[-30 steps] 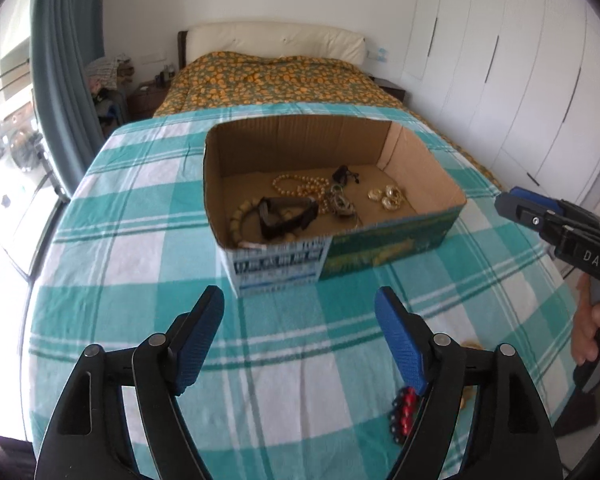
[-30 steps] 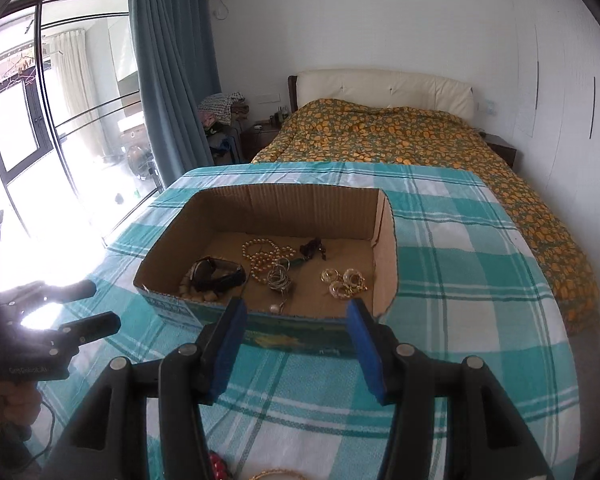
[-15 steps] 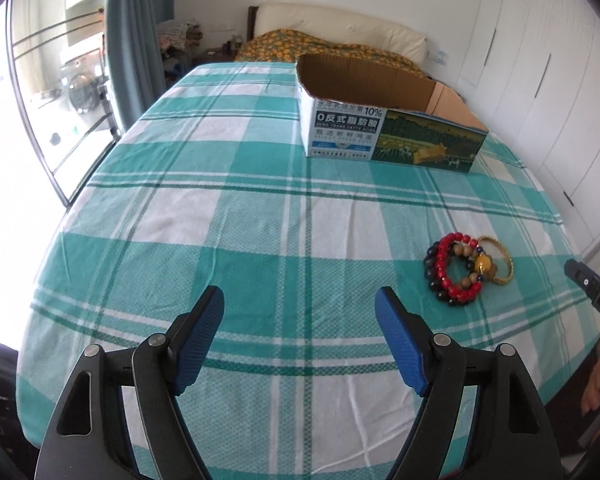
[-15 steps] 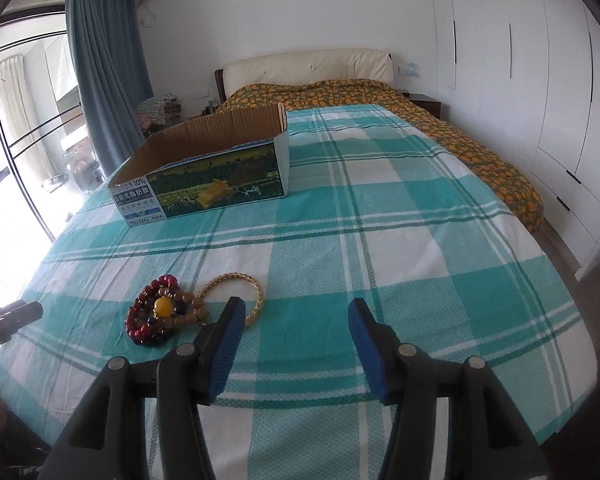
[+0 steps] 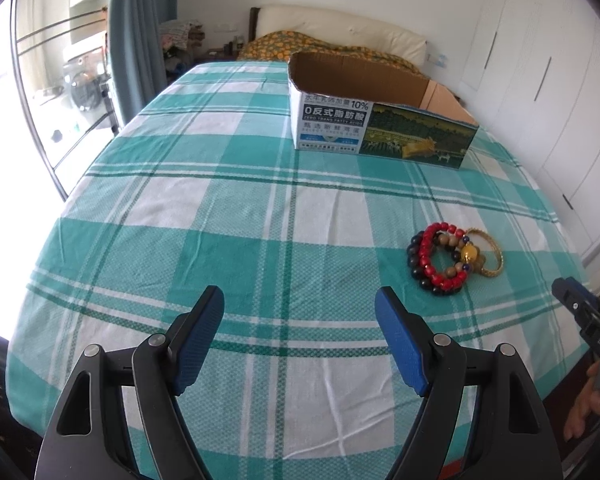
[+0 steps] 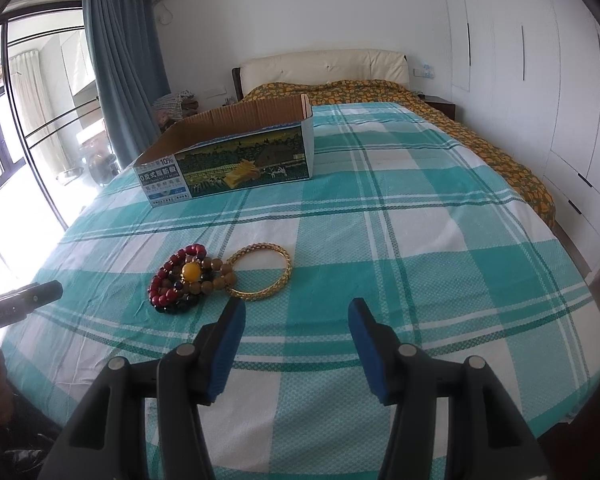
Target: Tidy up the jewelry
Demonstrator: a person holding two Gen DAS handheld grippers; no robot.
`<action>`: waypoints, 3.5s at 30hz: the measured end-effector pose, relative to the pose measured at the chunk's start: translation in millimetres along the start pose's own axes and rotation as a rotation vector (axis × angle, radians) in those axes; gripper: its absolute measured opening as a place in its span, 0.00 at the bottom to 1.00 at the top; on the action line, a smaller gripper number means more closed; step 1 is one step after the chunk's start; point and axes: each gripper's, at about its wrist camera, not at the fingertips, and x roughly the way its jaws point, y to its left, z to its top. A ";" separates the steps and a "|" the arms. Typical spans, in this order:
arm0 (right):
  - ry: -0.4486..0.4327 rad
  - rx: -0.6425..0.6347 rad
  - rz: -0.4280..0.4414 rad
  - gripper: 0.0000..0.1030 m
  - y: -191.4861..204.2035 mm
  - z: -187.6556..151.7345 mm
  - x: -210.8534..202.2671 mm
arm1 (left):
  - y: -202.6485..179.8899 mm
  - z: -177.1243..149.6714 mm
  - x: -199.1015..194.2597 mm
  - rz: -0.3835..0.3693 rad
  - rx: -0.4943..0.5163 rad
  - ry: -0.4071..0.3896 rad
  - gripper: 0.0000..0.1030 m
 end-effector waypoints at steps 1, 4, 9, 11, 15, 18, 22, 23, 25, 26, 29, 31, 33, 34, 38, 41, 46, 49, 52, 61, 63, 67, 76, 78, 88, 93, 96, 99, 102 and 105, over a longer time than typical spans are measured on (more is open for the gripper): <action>0.000 0.001 0.002 0.53 -0.1 -0.1 -0.1 | 0.0 -0.2 0.3 -0.001 -0.002 0.002 0.77; -0.006 0.008 0.008 0.53 -0.7 -1.3 -2.2 | 0.4 -1.0 1.0 -0.003 -0.008 0.010 0.77; 0.003 0.017 0.021 0.53 -1.0 -5.5 0.0 | -2.5 -3.8 0.0 -0.007 0.004 0.016 0.77; 0.019 0.018 0.029 0.53 0.1 -7.6 3.6 | -3.6 -5.7 1.0 -0.011 0.008 0.021 0.77; 0.029 0.007 0.043 0.53 4.9 -9.3 6.6 | -7.5 -8.4 4.9 -0.020 0.020 0.037 0.77; 0.036 0.000 0.058 0.53 8.1 -10.2 7.9 | -13.2 -9.0 6.7 -0.029 0.038 0.044 0.77; 0.053 -0.005 0.069 0.53 10.4 -12.7 11.3 | -22.5 -8.8 8.2 -0.061 0.063 0.046 0.77; 0.056 -0.004 0.070 0.53 10.4 -13.0 11.9 | -25.6 -8.7 8.4 -0.072 0.072 0.046 0.77; 0.059 -0.004 0.072 0.53 11.0 -12.9 12.6 | -32.1 -8.5 8.2 -0.093 0.093 0.045 0.77; 0.062 -0.005 0.076 0.53 11.6 -12.6 12.8 | -35.6 -8.7 8.3 -0.098 0.104 0.045 0.77; 0.071 -0.008 0.122 0.53 16.2 -9.8 14.9 | -40.8 -9.6 8.8 -0.110 0.117 0.048 0.77; 0.083 -0.011 0.180 0.52 22.4 -4.7 19.2 | -40.5 -10.2 10.5 -0.110 0.112 0.056 0.77; 0.091 -0.019 0.235 0.42 31.5 3.2 26.7 | -38.3 -10.4 12.4 -0.105 0.100 0.063 0.77; 0.098 -0.021 0.260 0.38 36.4 7.6 32.0 | -36.7 -10.4 12.6 -0.102 0.092 0.065 0.77; 0.145 -0.021 0.328 0.33 55.0 21.6 61.6 | -30.0 -10.4 11.4 -0.089 0.072 0.061 0.77; 0.166 -0.036 0.313 0.33 64.8 27.2 82.2 | -24.5 -10.8 11.1 -0.079 0.059 0.060 0.77; 0.237 -0.033 0.274 0.27 71.3 31.4 104.7 | -17.6 -11.2 15.0 -0.073 0.040 0.072 0.77; 0.225 -0.037 0.270 0.17 71.8 34.5 99.2 | -17.0 -10.8 18.4 -0.071 0.039 0.077 0.77; 0.167 0.007 0.321 0.17 64.5 44.6 80.5 | -18.0 -11.1 21.7 -0.073 0.042 0.084 0.77; 0.065 0.114 0.318 0.17 3.3 67.9 31.8 | -32.9 -5.4 29.1 -0.107 0.078 0.095 0.77; 0.071 0.133 0.269 0.17 -19.5 63.4 32.1 | -40.5 1.5 33.2 -0.128 0.094 0.091 0.77; 0.110 0.197 0.151 0.17 -69.7 46.0 40.8 | -57.0 15.9 45.4 -0.155 0.122 0.095 0.77; 0.127 0.219 0.032 0.20 -105.1 21.8 37.5 | -105.2 31.7 74.4 -0.209 0.332 0.117 0.51; 0.117 0.222 0.034 0.20 -104.5 20.7 35.7 | -112.2 31.1 83.3 -0.208 0.383 0.138 0.39; 0.079 0.239 0.039 0.20 -101.3 21.6 25.6 | -125.0 28.2 99.7 -0.216 0.475 0.155 0.28; 0.051 0.240 0.027 0.20 -102.1 24.3 15.2 | -121.3 32.0 95.8 -0.247 0.432 0.163 0.21; 0.038 0.241 0.014 0.20 -104.9 26.0 7.9 | -107.8 44.2 76.6 -0.300 0.340 0.134 0.21; 0.038 0.240 0.004 0.20 -107.7 25.5 3.3 | -88.3 54.7 51.6 -0.343 0.261 0.105 0.21; 0.046 0.234 -0.006 0.20 -108.9 22.9 3.6 | -61.8 58.5 35.7 -0.333 0.195 0.092 0.21; 0.064 0.238 -0.001 0.20 -108.3 18.4 8.5 | -29.7 55.1 39.9 -0.330 0.119 0.127 0.09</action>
